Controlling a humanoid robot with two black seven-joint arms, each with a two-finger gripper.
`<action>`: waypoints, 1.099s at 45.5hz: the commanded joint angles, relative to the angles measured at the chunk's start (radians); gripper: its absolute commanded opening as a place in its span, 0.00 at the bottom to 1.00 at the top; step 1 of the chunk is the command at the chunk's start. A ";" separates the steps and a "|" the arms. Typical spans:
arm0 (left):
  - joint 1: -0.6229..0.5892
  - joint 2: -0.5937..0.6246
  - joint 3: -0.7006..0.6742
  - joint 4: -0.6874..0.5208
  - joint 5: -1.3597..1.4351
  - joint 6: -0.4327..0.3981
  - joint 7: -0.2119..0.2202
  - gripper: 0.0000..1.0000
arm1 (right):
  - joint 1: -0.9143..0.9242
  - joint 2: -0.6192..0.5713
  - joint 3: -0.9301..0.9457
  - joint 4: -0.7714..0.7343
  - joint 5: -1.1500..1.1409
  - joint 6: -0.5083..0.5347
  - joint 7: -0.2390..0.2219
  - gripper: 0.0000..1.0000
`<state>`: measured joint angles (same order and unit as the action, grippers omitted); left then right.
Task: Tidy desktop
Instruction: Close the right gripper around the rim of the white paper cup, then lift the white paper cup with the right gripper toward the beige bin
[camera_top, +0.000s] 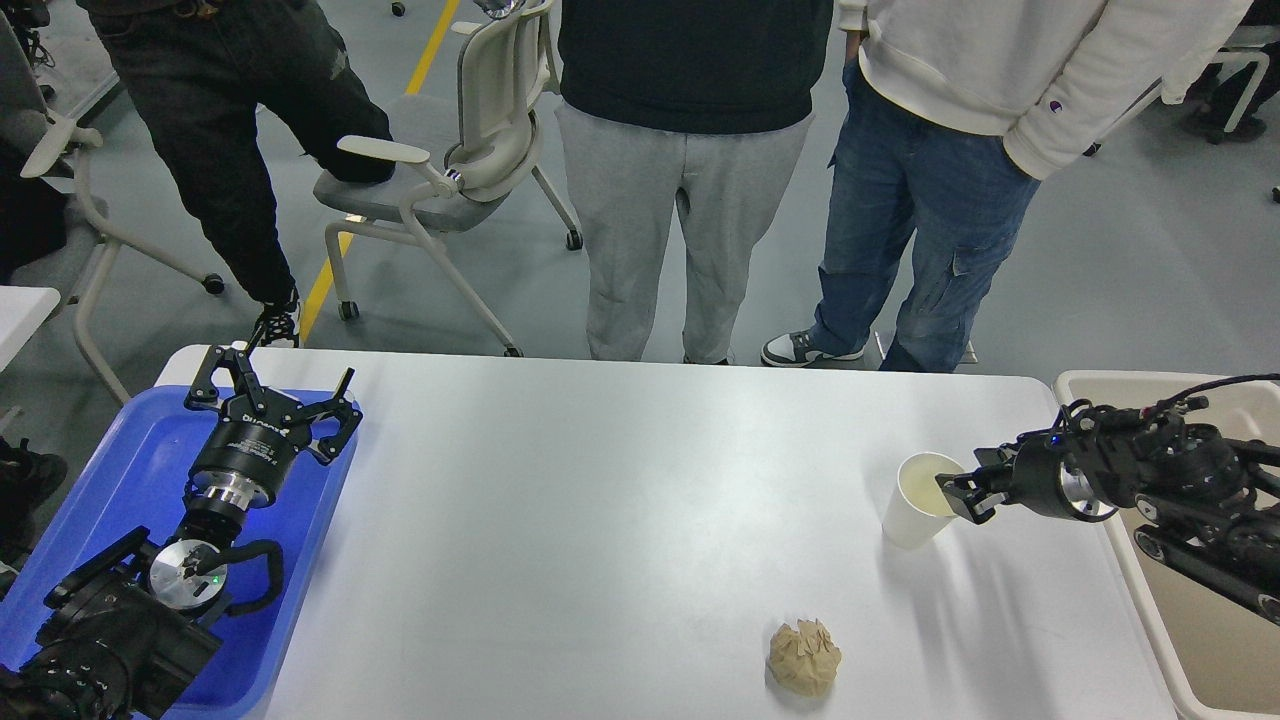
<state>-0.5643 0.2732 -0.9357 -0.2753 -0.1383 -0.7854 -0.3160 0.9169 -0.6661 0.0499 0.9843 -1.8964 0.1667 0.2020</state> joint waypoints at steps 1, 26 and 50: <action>0.000 0.000 0.000 0.001 0.000 0.000 0.000 1.00 | 0.016 0.002 -0.036 -0.010 0.011 0.004 0.007 0.00; 0.000 0.000 0.000 0.001 0.000 0.000 0.000 1.00 | 0.051 -0.007 -0.039 0.007 0.071 0.036 0.020 0.00; 0.001 0.000 0.000 -0.001 0.000 0.000 0.000 1.00 | 0.500 -0.331 -0.035 0.419 0.413 0.424 0.057 0.00</action>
<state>-0.5646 0.2730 -0.9357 -0.2757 -0.1378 -0.7854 -0.3160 1.2315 -0.8765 0.0133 1.2483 -1.6043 0.4494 0.2438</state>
